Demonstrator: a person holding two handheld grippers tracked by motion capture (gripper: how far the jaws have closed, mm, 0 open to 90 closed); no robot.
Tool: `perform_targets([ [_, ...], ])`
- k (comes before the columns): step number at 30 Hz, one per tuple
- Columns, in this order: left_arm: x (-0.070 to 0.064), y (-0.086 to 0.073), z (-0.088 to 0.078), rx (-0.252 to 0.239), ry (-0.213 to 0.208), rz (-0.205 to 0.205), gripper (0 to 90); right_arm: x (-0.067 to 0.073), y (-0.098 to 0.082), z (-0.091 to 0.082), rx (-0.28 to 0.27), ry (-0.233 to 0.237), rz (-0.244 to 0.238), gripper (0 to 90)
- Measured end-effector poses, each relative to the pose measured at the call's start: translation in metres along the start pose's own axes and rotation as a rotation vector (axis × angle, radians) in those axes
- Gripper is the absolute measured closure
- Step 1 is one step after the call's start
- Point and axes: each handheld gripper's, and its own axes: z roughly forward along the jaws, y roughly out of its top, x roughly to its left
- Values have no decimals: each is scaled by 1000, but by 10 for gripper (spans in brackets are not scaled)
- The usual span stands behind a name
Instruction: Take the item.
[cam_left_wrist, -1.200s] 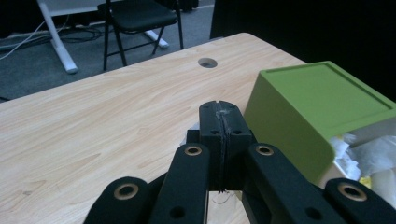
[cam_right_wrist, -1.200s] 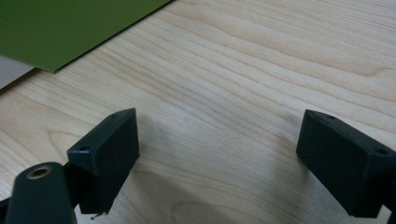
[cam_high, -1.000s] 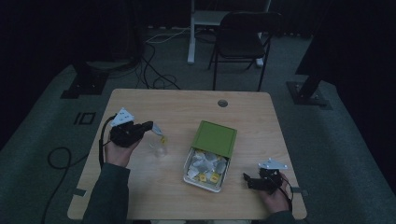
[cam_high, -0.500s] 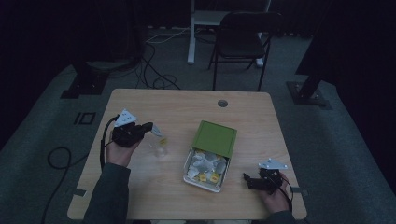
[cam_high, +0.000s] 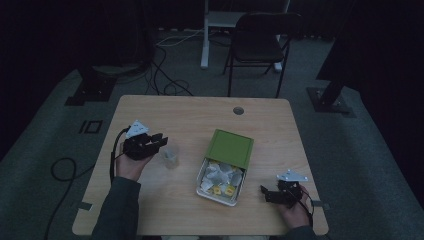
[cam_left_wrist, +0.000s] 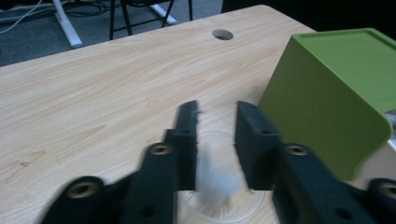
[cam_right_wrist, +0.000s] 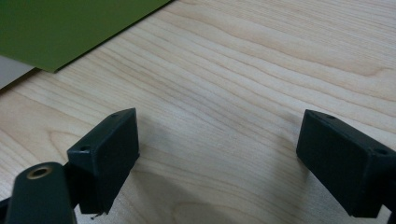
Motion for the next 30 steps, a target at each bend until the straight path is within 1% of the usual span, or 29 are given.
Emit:
perform_targets([
  [2,1,0,-1,-13,-2,-16,614,0,0,0,0,0,0,127],
  [7,-1,0,-4,-21,-4,-17,543,0,0,0,0,0,0,128],
  [11,-4,-1,-5,-24,-7,-11,523,0,0,0,0,0,0,128],
  [13,-7,-2,-7,-38,-16,-18,502,0,0,0,0,0,0,127],
  [16,-11,-5,-10,-51,-19,-33,483,0,0,0,0,0,2,127],
  [18,-13,-6,-10,-57,-23,-35,477,0,0,0,0,0,1,127],
  [19,-15,-8,-10,-59,-26,-31,477,0,0,0,0,0,1,127],
  [20,-20,-10,-10,-60,-18,-22,461,0,0,0,-1,0,0,128],
  [21,-20,-10,-10,-60,-18,-22,459,0,0,0,-1,0,0,128],
  [23,-25,-15,-12,-63,-10,-5,459,0,0,0,-1,0,0,127],
  [30,-30,-22,-15,-67,-5,0,458,0,0,0,0,0,-2,127],
])
